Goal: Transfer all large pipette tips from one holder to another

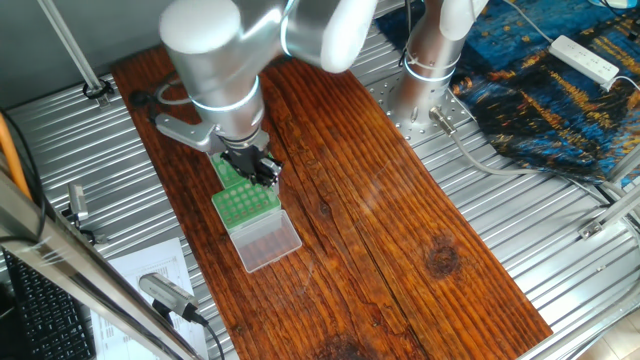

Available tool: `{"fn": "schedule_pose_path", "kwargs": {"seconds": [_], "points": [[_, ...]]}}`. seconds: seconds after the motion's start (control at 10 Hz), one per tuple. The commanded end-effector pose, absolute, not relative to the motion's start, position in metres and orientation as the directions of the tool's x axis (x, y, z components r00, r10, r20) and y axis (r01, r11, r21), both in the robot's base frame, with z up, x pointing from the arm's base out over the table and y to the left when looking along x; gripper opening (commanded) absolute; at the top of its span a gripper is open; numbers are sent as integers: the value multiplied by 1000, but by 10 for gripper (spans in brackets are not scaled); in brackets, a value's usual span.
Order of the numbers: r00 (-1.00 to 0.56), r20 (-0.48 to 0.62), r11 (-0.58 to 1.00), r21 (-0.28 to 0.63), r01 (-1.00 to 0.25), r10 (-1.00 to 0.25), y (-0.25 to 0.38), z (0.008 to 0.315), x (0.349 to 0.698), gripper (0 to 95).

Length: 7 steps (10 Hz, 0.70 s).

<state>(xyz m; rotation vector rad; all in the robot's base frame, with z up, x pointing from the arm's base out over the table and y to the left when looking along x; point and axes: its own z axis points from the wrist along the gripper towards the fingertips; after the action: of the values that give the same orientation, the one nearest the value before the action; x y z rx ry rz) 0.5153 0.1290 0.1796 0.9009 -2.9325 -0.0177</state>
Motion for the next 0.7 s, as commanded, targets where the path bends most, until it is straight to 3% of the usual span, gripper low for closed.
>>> {"fn": "schedule_pose_path", "kwargs": {"seconds": [0.1,0.7], "points": [[-824,62,826,31,-563,-563,127,175,514,190],[-818,59,820,15,-572,-572,123,167,514,190]]}}
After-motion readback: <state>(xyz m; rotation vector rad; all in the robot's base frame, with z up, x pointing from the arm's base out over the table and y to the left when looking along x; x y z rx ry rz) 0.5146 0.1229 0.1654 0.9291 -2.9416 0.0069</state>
